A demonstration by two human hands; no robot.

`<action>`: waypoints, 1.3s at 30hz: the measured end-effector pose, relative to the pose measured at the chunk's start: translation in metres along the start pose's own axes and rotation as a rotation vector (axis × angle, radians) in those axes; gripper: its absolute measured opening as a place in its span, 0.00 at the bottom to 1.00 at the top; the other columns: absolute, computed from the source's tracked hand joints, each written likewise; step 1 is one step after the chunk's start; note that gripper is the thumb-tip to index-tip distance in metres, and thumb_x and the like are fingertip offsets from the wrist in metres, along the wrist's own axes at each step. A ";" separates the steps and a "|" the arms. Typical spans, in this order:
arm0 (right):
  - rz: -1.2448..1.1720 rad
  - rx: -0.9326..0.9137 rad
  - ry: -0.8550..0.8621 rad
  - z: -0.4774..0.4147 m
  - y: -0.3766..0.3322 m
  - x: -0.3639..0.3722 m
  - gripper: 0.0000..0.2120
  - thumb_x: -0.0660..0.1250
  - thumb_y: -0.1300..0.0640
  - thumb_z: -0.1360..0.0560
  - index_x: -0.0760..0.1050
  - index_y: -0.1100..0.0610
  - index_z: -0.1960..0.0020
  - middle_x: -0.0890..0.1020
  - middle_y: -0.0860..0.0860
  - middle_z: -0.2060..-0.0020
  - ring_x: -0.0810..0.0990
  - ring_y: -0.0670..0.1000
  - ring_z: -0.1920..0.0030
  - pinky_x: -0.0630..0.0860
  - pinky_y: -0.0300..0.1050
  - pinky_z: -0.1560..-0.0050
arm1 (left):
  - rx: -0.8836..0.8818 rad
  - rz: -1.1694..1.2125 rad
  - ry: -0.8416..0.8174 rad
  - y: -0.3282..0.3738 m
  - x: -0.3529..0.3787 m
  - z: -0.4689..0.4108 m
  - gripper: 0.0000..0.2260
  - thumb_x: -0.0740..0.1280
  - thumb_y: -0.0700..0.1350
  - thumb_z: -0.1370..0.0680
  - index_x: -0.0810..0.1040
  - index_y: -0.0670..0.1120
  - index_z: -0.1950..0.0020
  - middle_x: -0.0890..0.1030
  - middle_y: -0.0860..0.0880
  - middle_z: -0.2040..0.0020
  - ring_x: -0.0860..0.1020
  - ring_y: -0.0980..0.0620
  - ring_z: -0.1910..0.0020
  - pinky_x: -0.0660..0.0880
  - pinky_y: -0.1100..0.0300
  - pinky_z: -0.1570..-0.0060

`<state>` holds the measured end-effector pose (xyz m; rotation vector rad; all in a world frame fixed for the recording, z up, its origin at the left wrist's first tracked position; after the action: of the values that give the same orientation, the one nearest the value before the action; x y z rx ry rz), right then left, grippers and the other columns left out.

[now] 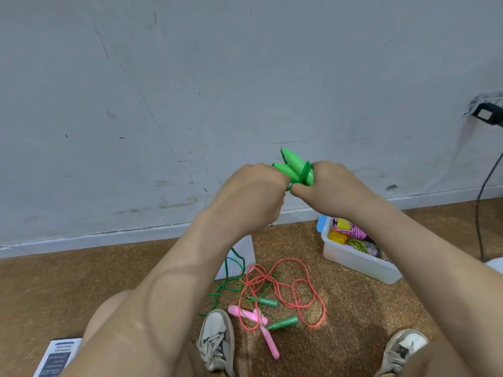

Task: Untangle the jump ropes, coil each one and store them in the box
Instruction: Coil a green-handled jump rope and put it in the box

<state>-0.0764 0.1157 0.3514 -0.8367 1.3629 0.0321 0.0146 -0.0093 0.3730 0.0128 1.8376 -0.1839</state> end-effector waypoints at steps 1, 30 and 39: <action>0.069 -0.009 -0.026 0.000 0.001 0.001 0.16 0.67 0.47 0.27 0.67 0.56 0.64 0.72 0.52 0.69 0.72 0.54 0.66 0.61 0.45 0.71 | 0.017 0.020 0.013 0.000 -0.001 0.000 0.08 0.60 0.44 0.21 0.78 0.46 0.48 0.79 0.47 0.53 0.76 0.45 0.53 0.68 0.54 0.58; -0.427 -0.387 -0.070 0.034 -0.026 -0.007 0.10 0.65 0.45 0.32 0.74 0.51 0.58 0.71 0.45 0.73 0.68 0.44 0.72 0.64 0.40 0.69 | -0.459 1.921 -0.204 -0.024 0.015 -0.010 0.08 0.72 0.47 0.32 0.74 0.47 0.66 0.75 0.51 0.70 0.72 0.55 0.72 0.67 0.66 0.74; -0.924 -0.046 -0.199 0.026 -0.024 -0.009 0.07 0.55 0.51 0.20 0.65 0.52 0.45 0.73 0.57 0.76 0.64 0.50 0.80 0.56 0.34 0.77 | -0.562 1.745 0.012 -0.022 0.007 -0.008 0.21 0.54 0.63 0.22 0.72 0.48 0.62 0.69 0.50 0.70 0.63 0.55 0.75 0.53 0.66 0.79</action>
<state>-0.0455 0.1164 0.3702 -1.3939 0.6967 -0.5572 0.0027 -0.0308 0.3709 1.1420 1.2539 1.5012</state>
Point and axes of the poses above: each hand's wrist, its own z-axis away from the middle knuckle, its own x-axis out of the palm, y = z × x, the point moved 1 cm from there along -z, towards the middle knuckle
